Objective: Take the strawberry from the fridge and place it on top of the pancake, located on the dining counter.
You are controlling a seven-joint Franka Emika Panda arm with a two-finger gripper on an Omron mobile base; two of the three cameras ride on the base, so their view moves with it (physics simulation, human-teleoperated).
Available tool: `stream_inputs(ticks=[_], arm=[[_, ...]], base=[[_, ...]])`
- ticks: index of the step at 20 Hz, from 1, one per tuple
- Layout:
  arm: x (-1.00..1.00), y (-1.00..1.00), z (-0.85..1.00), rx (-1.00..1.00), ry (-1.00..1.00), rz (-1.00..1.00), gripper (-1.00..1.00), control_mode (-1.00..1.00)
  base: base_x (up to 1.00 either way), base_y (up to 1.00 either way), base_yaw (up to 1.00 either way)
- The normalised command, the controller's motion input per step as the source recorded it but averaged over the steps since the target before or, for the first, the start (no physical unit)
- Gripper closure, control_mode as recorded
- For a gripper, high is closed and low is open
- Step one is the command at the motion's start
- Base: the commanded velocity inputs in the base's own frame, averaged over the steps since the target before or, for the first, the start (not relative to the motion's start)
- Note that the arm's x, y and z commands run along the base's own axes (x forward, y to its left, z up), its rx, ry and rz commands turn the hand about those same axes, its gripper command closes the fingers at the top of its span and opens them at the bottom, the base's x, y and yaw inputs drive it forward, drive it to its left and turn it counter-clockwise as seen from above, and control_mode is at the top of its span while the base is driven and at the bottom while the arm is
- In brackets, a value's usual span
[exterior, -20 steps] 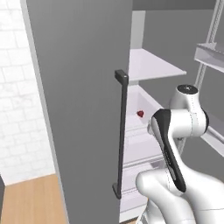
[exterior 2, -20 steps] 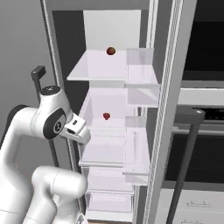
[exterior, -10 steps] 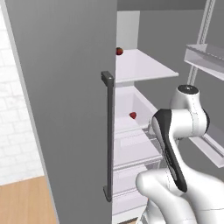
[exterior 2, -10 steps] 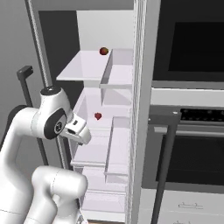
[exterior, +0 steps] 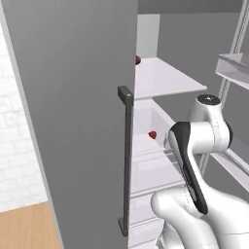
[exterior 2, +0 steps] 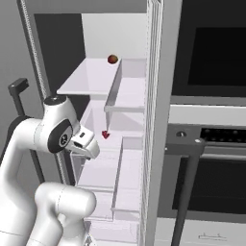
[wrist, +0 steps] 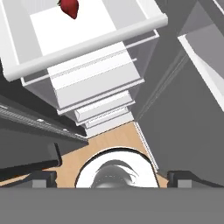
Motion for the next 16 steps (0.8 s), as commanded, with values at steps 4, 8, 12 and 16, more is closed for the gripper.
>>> stream_inputs(ticks=[4,8,12,16], arm=[[0.00,0.00,0.00,0.00,0.00,0.00,-1.00,1.00],[0.00,0.00,0.00,0.00,0.00,0.00,-1.00,1.00],[0.00,0.00,0.00,0.00,0.00,0.00,-1.00,1.00],[0.00,0.00,0.00,0.00,0.00,0.00,-1.00,1.00]], base=[[0.30,-0.04,0.02],[0.15,0.00,0.02],[0.16,0.00,0.01],[0.01,0.00,0.00]])
